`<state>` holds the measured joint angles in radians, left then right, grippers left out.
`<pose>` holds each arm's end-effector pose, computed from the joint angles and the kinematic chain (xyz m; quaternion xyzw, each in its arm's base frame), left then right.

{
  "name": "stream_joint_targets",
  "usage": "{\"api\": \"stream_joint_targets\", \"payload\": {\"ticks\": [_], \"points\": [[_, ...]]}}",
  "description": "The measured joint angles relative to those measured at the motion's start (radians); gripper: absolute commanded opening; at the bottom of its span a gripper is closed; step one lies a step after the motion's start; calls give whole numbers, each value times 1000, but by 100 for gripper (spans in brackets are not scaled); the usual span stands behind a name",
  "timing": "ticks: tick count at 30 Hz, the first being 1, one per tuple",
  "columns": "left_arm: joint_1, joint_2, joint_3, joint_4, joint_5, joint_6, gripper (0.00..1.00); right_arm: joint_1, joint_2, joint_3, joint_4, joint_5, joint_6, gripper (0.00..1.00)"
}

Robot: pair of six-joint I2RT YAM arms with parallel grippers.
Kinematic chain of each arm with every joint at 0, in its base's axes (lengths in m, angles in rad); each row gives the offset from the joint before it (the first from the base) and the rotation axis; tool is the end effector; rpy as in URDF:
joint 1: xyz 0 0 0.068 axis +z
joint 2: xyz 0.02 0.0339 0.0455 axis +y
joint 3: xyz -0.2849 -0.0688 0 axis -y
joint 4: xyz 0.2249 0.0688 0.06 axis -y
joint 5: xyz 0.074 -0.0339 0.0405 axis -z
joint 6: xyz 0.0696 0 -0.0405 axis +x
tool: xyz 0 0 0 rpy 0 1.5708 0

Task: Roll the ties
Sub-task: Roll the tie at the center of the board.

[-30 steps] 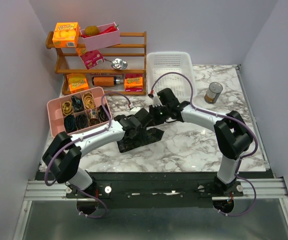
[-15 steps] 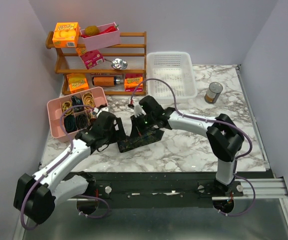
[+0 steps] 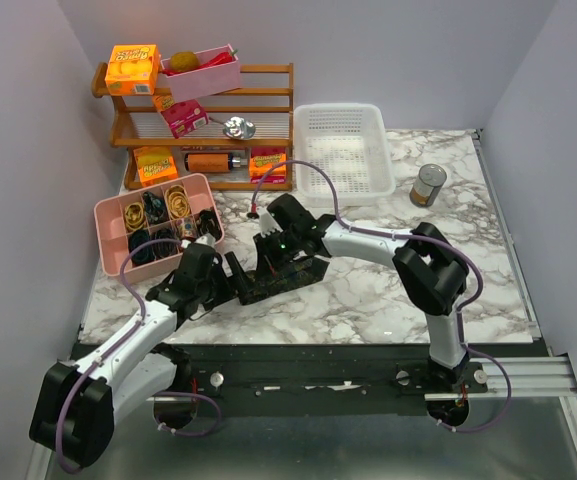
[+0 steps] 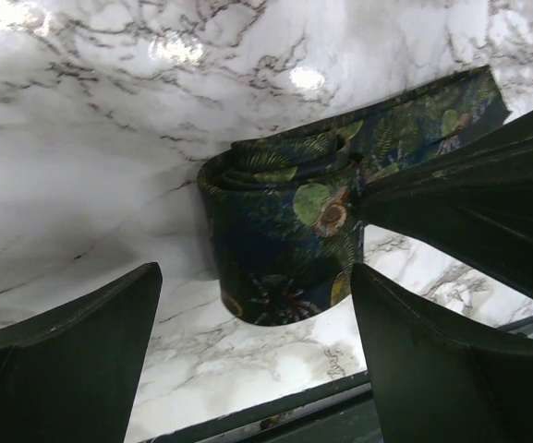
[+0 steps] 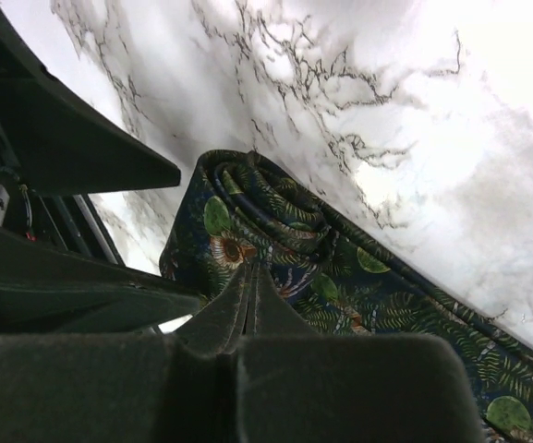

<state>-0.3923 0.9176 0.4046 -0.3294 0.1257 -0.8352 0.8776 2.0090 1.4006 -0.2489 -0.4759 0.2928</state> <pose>0.1514 -0.0721 0.1749 -0.1830 0.9147 -0.2527 0.2568 0.2622 0.3655 0.1894 -0.3413 0.8483 0.3716 0.1609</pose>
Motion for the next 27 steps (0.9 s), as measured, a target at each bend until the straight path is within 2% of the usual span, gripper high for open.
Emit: {"api": "stream_joint_targets", "payload": {"ticks": [15, 27], "points": [[56, 41, -113, 256, 68, -46, 81, 0, 27, 8, -14, 18, -14, 1], [79, 51, -216, 477, 151, -86, 66, 0, 46, 18, -14, 23, -14, 1]]}}
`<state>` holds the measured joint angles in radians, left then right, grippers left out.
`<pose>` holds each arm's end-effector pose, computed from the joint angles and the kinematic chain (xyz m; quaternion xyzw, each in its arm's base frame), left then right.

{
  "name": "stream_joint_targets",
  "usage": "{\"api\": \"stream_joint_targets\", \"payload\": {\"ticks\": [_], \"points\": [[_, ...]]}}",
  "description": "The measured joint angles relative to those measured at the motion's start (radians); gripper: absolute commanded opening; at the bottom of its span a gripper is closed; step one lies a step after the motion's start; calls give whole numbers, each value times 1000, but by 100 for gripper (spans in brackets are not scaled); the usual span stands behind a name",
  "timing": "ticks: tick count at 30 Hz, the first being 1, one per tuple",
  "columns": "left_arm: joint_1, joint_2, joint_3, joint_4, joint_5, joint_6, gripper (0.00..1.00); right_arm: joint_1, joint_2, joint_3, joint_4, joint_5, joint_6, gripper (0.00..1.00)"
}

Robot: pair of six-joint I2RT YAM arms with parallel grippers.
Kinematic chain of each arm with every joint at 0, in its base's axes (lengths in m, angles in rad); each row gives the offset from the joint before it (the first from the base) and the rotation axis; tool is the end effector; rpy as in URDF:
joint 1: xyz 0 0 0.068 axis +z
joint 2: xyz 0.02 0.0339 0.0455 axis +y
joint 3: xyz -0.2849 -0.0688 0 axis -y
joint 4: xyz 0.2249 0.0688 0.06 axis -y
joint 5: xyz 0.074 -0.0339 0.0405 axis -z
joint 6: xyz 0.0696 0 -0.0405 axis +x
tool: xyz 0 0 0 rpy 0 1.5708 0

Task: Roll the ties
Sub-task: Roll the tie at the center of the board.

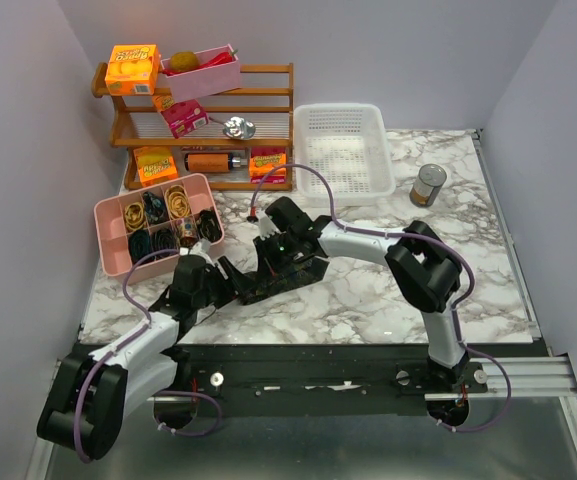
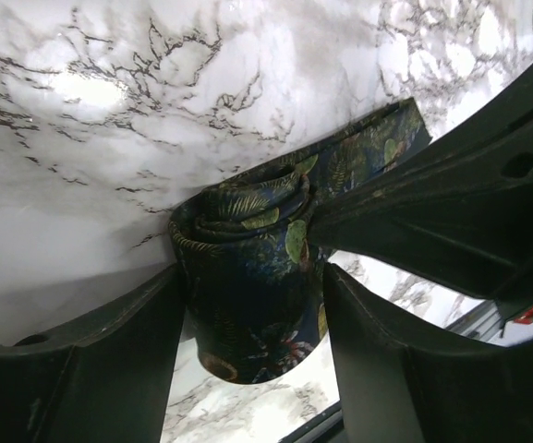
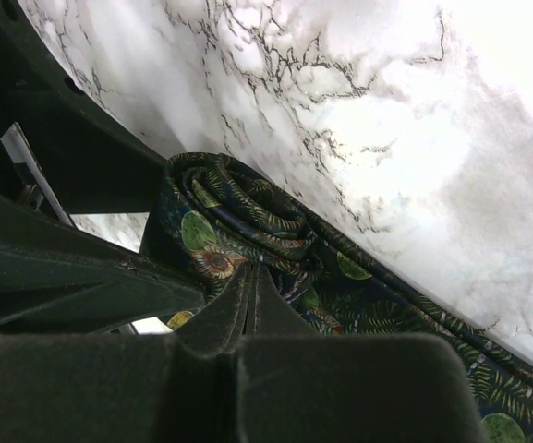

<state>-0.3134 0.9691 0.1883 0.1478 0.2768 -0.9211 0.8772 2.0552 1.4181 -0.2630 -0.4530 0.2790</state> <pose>0.1600 -0.0718 0.1493 -0.2049 0.8617 -0.3594 0.2938 0.2668 0.3686 0.1731 -0.3418 0.8575 0.3528 0.1527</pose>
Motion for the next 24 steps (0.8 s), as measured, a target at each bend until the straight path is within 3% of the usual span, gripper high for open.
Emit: {"api": "stream_joint_targets", "payload": {"ticks": [8, 16, 24], "points": [[5, 11, -39, 71, 13, -11, 48, -2, 6, 6, 0, 0, 0, 1], [5, 34, -27, 80, 12, 16, 46, -2, 3, 6, -1, 0, 2, 1], [5, 43, 101, -112, -26, 105, 46, -24, -37, -6, -17, 31, 0, 1]]}}
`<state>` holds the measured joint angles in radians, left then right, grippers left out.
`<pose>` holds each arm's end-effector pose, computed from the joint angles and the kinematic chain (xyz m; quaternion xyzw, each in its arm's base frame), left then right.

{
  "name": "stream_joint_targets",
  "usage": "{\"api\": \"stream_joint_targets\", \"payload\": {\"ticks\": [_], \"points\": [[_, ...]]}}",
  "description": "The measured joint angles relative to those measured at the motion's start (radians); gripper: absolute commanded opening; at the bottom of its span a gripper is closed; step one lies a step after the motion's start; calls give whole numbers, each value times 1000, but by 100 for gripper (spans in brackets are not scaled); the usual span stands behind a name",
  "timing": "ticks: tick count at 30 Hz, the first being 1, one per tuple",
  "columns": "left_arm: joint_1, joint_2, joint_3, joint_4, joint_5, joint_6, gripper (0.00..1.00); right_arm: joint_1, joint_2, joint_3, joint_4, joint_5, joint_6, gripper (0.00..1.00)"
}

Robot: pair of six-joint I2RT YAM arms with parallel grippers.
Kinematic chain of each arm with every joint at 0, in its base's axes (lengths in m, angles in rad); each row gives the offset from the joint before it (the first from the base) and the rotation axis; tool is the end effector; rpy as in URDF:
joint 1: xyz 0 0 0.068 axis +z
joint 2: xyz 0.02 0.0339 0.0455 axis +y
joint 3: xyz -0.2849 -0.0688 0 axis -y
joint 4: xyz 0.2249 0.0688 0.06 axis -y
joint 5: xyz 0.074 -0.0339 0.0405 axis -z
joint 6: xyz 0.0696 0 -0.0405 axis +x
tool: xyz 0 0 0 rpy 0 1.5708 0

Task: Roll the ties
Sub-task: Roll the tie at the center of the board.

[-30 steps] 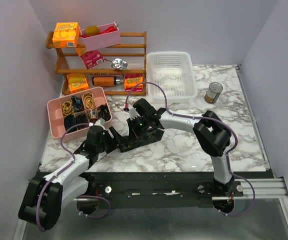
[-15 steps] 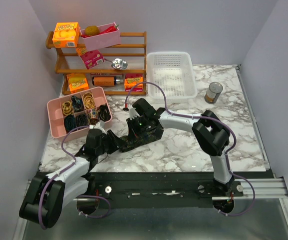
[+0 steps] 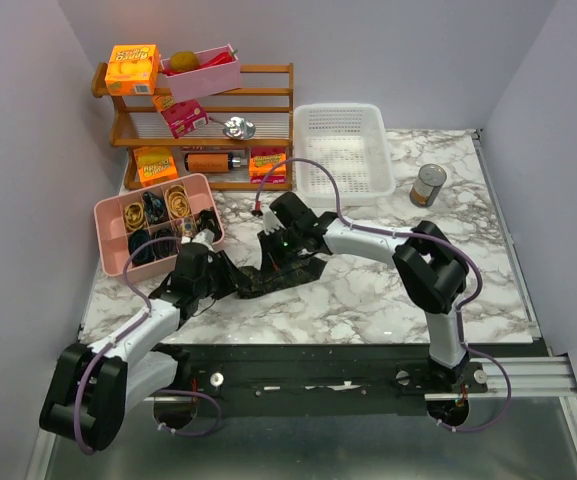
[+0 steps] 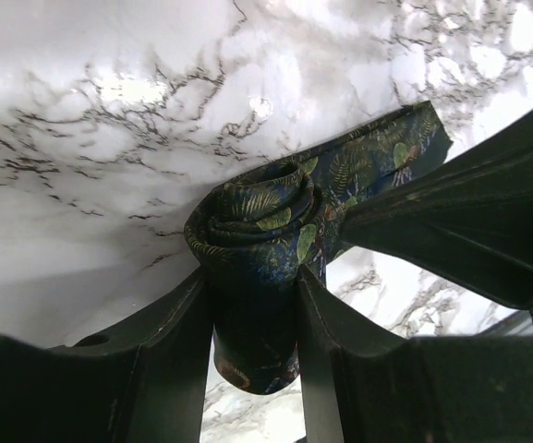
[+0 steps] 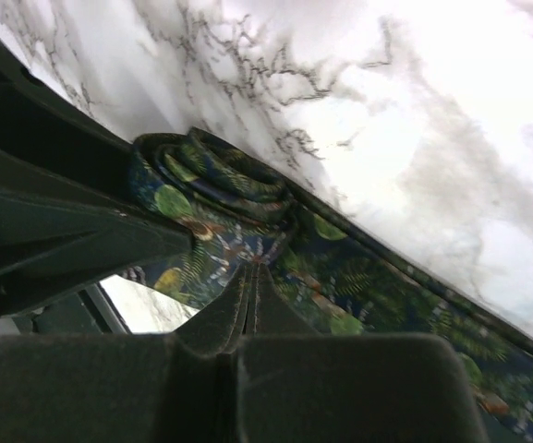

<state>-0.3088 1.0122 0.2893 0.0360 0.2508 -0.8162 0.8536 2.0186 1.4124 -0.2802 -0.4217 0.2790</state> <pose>0.1726 -0.0732 0.1616 -0.1733 0.8815 -0.3219 0.2987 0.2738 0.3573 0.1849 -0.3284 0.8635 0.3424 0.1711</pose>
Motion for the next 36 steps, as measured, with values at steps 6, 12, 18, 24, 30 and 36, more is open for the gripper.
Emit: {"api": "stream_joint_targets", "payload": {"ticks": [6, 12, 18, 24, 30, 36], "points": [[0, 45, 118, -175, -46, 69, 47, -13, -3, -2, -10, 17, -4, 1], [-2, 78, 200, -299, -96, 99, 48, -13, -3, -2, -14, 17, -10, 1], [-37, 136, 299, -418, -172, 121, 49, -13, 13, 6, -21, 12, -10, 1], [-104, 202, 400, -527, -274, 142, 49, -3, 53, 23, -27, 2, -8, 1], [-192, 297, 515, -630, -387, 151, 49, 28, 77, 50, -30, -13, 5, 1], [-272, 422, 640, -747, -533, 131, 50, 28, 102, 74, -33, -27, 42, 1]]}}
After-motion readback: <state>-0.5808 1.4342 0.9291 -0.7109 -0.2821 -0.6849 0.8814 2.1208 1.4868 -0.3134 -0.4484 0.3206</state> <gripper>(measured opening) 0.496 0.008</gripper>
